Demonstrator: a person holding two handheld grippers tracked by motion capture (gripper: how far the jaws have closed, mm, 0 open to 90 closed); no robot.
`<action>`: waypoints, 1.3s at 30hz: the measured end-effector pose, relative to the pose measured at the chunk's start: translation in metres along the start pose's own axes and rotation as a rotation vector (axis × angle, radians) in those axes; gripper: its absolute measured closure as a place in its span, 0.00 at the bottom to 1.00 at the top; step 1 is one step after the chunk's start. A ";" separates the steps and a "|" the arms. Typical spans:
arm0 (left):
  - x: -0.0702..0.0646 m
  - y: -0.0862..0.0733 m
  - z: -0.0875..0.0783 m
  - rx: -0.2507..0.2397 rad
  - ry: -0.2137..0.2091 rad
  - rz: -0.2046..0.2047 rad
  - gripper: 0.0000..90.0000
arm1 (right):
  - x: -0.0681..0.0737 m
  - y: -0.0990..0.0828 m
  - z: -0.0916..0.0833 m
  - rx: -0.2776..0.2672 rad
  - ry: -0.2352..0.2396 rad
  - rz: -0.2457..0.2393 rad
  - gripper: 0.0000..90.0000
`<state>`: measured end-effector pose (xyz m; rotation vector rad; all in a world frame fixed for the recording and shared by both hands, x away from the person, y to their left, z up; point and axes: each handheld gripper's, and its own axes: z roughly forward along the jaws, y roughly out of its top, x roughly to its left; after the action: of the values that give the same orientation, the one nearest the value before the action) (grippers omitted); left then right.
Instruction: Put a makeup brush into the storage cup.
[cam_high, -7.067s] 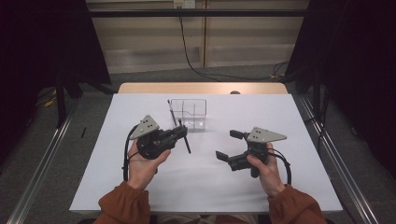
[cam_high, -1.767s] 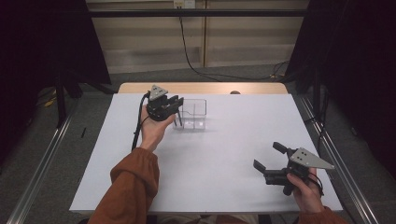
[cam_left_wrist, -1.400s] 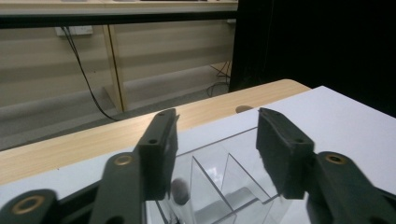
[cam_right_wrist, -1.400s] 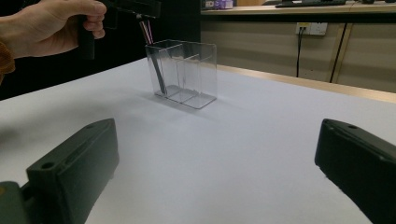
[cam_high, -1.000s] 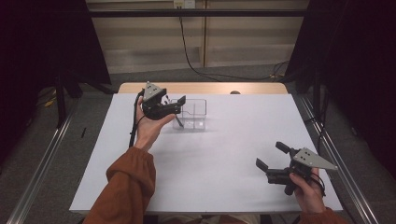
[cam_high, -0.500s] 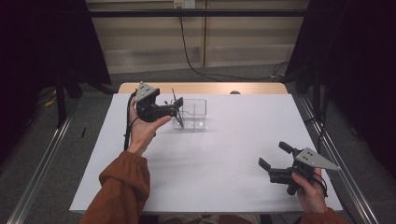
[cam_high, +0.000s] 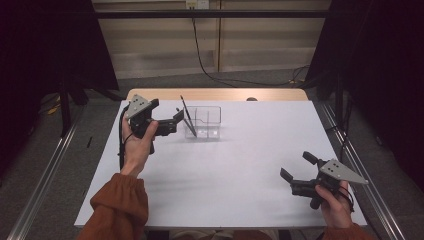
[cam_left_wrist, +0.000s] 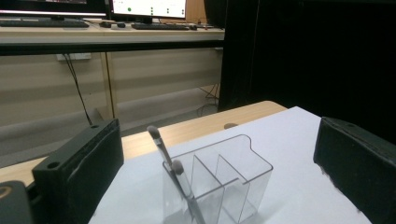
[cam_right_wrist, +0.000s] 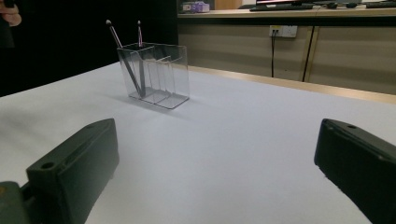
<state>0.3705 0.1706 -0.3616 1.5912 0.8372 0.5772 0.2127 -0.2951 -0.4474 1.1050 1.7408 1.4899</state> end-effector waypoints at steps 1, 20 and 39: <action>0.000 -0.001 -0.002 -0.004 -0.002 -0.002 0.02 | 0.001 0.000 -0.001 -0.002 -0.005 0.001 0.00; 0.004 -0.024 -0.040 0.011 0.007 -0.019 0.02 | -0.001 0.000 -0.008 -0.008 -0.021 0.003 0.00; -0.001 -0.038 -0.075 -0.005 0.001 0.005 0.02 | 0.001 0.000 -0.010 -0.015 -0.023 0.002 0.00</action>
<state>0.3059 0.2184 -0.3843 1.5891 0.8324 0.5838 0.2040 -0.2991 -0.4450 1.1123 1.7113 1.4834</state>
